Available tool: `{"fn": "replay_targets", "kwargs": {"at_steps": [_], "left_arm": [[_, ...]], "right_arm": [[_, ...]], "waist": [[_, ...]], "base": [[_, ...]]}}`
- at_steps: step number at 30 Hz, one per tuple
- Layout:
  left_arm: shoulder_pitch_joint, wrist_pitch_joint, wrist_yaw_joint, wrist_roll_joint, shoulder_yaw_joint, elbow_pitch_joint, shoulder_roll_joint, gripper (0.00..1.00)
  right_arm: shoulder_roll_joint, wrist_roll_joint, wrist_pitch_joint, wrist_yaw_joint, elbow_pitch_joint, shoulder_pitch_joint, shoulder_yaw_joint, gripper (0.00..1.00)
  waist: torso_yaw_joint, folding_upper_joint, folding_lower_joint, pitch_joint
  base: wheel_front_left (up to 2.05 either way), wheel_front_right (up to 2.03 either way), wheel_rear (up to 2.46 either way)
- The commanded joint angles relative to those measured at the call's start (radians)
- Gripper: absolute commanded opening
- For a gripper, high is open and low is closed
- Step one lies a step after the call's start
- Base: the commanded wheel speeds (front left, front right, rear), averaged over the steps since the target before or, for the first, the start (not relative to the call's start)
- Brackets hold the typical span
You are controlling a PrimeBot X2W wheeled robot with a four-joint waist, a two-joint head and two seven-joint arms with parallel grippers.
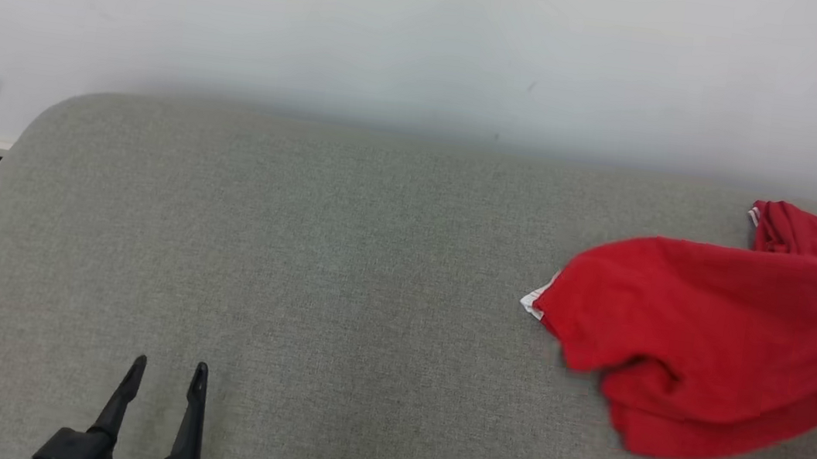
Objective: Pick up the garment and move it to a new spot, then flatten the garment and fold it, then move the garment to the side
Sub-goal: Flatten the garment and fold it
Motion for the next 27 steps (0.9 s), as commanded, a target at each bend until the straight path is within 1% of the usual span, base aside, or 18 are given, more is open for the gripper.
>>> {"fn": "replay_targets", "kwargs": {"at_steps": [1,3,6,11,15,20,27], "left_arm": [[0.017,-0.003,0.000,0.006,-0.001,-0.001,-0.002,1.00],[0.016,-0.003,0.001,0.007,-0.004,-0.004,-0.005,1.00],[0.025,-0.003,0.000,0.006,-0.005,-0.012,-0.009,1.00],[0.029,-0.003,0.003,0.001,-0.007,-0.012,-0.017,1.00],[0.011,-0.003,-0.001,-0.003,-0.012,-0.002,-0.017,1.00],[-0.008,-0.003,-0.004,0.000,-0.017,0.003,-0.017,1.00],[-0.024,-0.003,-0.007,-0.008,-0.025,0.015,-0.023,1.00]], "right_arm": [[-0.008,-0.006,0.008,-0.003,-0.016,-0.008,-0.003,0.00],[-0.034,-0.011,0.035,-0.003,-0.067,-0.013,-0.018,0.00],[-0.034,-0.023,0.079,-0.003,-0.150,-0.012,-0.022,0.00],[0.041,-0.037,0.142,-0.003,-0.287,0.019,0.017,0.00],[0.129,-0.033,0.160,-0.003,-0.344,0.027,0.098,0.00],[0.238,-0.013,0.144,-0.003,-0.326,0.006,0.211,0.00],[0.388,0.008,0.099,-0.003,-0.217,-0.029,0.375,0.00]], "waist": [[-0.006,0.0000,0.0000,-0.010],[-0.004,0.0000,0.0000,-0.013],[0.002,0.0000,0.0000,-0.014],[0.020,0.0000,0.0000,-0.009],[0.043,0.0000,0.0000,-0.001],[0.079,0.0000,0.0000,0.011],[0.130,0.0000,0.0000,0.039]], "base": [[0.00,0.00,0.00],[0.00,0.00,0.00],[0.00,0.00,0.00],[0.00,0.00,0.00],[0.00,0.00,0.00],[0.00,0.00,0.00],[0.00,0.00,0.00]]}}
